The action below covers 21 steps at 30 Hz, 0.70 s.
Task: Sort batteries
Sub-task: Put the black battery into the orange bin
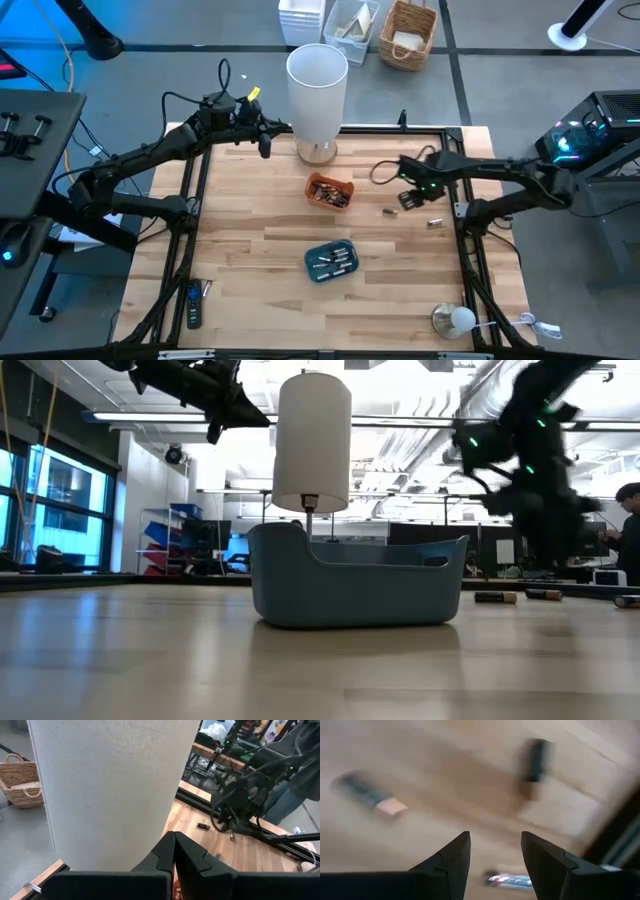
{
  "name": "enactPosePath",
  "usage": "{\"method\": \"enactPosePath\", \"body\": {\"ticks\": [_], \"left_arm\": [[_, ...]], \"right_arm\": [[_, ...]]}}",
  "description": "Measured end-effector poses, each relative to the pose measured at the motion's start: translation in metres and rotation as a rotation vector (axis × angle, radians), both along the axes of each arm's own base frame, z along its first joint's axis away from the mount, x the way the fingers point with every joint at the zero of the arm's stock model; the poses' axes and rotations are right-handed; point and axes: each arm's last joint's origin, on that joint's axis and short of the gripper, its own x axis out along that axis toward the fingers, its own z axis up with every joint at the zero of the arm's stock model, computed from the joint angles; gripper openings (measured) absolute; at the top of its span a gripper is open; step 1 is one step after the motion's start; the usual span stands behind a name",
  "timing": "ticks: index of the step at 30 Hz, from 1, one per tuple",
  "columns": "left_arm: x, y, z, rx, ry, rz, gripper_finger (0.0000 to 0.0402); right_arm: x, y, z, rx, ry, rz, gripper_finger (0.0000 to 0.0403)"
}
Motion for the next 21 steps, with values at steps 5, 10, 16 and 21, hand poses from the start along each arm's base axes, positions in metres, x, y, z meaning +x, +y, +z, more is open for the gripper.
{"method": "enactPosePath", "body": {"ticks": [5, 10, 16, 21], "left_arm": [[0.002, 0.002, -0.003, -0.001, 0.012, 0.001, 0.0000], [0.007, 0.005, -0.009, -0.026, 0.030, 0.005, 0.0000], [0.011, 0.007, -0.015, -0.062, 0.042, 0.007, 0.0000], [0.013, 0.006, -0.015, -0.064, 0.042, 0.000, 0.0000]], "right_arm": [[-0.022, -0.011, -0.016, -0.099, 0.014, -0.145, 0.0172], [-0.021, -0.029, -0.024, -0.141, -0.056, -0.156, 0.0172], [-0.021, -0.043, -0.040, -0.098, 0.008, -0.144, 0.0172], [-0.016, -0.049, -0.055, -0.007, 0.018, -0.076, 0.0167]]}}
